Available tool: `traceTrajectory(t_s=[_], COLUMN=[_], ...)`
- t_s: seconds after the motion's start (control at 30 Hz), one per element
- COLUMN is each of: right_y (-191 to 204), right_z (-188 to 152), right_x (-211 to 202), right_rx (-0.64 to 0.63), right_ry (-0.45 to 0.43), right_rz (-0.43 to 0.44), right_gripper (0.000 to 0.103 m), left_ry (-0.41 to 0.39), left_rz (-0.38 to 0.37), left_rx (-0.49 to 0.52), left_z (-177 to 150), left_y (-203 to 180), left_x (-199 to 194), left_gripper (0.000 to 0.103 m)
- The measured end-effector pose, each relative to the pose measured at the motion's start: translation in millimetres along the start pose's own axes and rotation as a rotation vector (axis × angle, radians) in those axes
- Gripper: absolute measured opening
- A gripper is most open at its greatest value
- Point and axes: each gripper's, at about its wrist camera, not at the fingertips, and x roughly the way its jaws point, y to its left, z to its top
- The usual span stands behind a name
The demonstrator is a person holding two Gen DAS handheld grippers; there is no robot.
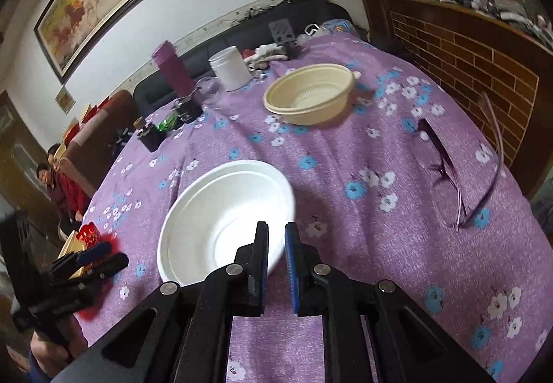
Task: Organize plates and bowls
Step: 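Lift the large white foam bowl with the right tool and carry it over the red plates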
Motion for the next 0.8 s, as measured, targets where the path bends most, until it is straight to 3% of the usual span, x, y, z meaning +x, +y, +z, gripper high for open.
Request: traceTrajectory(t_s=[0.1,0.2,0.43,0.57,0.8], right_y=[-6.9,-8.7,-4.6,1.4,16.5], right_z=[-2.5,-5.2,-9.7,-11.9,-15.6], right_x=[0.9,5.6,19.0,19.3,12.4], right_rx=[0.027,0.043,0.040,0.025,0.001], right_ry=[0.004,0.019,0.038,0.033,0.038], right_rz=[0.016,0.036,0.052,0.043,0.071], right_gripper=[0.016,0.016,0.016,0.015,0.015], left_ry=[0.014,0.033,0.051,0.012,-0.014], left_rz=[-0.009,-0.001,-0.012,0.030,0.081], left_rx=[-0.007,-0.015,0.036,0.101,0.122], left_z=[9.4,16.4,15.5,9.1,-7.1], left_y=[-6.9,-9.7,-28.3,-41.8,-32.9], left_x=[13.6,28.8,47.8,37.5,5.5], left_gripper=[0.064,0.054,0.016,0.015,0.016])
